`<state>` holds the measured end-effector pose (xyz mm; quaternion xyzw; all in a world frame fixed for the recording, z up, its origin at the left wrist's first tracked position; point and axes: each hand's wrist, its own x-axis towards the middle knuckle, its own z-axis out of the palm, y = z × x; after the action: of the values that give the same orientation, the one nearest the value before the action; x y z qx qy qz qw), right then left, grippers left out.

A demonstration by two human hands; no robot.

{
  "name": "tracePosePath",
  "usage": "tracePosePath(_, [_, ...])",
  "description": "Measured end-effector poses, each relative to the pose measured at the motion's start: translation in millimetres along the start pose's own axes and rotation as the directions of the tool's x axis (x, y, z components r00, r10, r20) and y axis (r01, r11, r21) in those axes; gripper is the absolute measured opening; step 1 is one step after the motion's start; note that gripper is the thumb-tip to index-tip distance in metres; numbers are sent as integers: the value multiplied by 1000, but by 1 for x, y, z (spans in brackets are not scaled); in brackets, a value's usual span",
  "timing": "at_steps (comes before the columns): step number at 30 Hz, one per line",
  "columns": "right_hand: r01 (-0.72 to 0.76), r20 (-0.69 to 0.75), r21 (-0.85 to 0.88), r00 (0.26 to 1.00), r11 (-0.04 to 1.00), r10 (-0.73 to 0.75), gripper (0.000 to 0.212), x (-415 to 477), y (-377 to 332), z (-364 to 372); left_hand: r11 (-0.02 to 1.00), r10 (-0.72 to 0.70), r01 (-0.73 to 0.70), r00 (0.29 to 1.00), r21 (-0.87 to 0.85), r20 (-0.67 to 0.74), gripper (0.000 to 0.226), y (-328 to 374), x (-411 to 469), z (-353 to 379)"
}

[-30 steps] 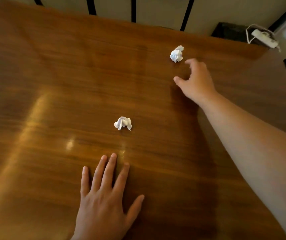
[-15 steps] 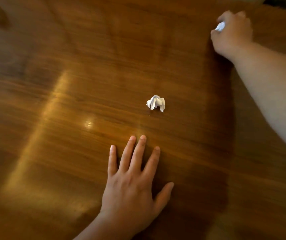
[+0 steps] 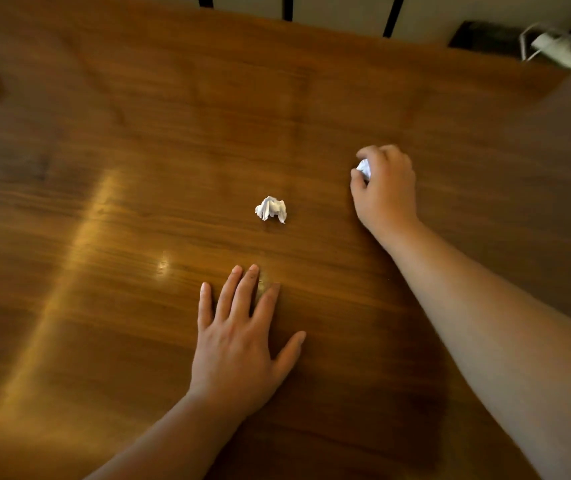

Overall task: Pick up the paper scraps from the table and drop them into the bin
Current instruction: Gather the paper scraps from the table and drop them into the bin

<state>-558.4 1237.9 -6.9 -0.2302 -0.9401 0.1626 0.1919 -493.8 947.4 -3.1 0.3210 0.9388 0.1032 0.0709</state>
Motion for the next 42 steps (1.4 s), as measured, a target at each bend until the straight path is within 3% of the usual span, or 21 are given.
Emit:
tracePosePath(8, [-159, 14, 295, 987, 942, 162, 37, -127, -16, -41, 984, -51, 32, 993, -176, -106, 68, 4, 19, -15])
tracePosePath(11, [-221, 59, 307, 975, 926, 214, 39, -167, -14, -55, 973, -111, 76, 981, -216, -156, 71, 12, 64, -24])
tracePosePath(14, [-256, 68, 289, 967, 922, 247, 39, -201, -11, -62, 984, -164, 156, 982, -80, -97, 72, 23, 104, -26])
tracePosePath(18, [-355, 64, 295, 934, 887, 353, 39, -229, -16, -68, 985, -103, 110, 993, 129, -57, 44, 31, 123, -19])
tracePosePath(21, [-387, 60, 307, 919, 869, 389, 38, -244, -22, -69, 988, -42, 58, 993, 145, -111, 27, 27, 116, -15])
tracePosePath(23, [-393, 42, 313, 915, 865, 401, 37, -251, -26, -69, 992, 14, 0, 995, 130, -102, 28, 22, 104, -12])
tracePosePath(29, [-504, 77, 409, 850, 761, 522, 37, -269, -50, -83, 997, 41, -42, 999, -71, -20, 31, 1, 31, -20])
tracePosePath(31, [-626, 177, 476, 756, 617, 630, 32, -281, -64, -93, 962, -47, 45, 999, -268, -3, 26, -4, -6, -31])
tracePosePath(33, [-740, 353, 608, 577, 288, 737, 24, -297, -83, -104, 808, -173, 228, 973, -544, 151, 22, -9, -46, -48])
tracePosePath(36, [-776, 619, 610, 343, -157, 707, 12, -333, -120, -120, 335, -221, 526, 850, -782, 478, 15, -22, -112, -74])
tracePosePath(39, [-772, 769, 504, 198, -386, 608, 14, -376, -168, -138, -11, -143, 695, 711, -719, 689, 22, -53, -181, -96])
tracePosePath(42, [-769, 849, 399, 105, -500, 517, 21, -413, -215, -160, -283, -22, 777, 581, -562, 814, 24, -90, -244, -117])
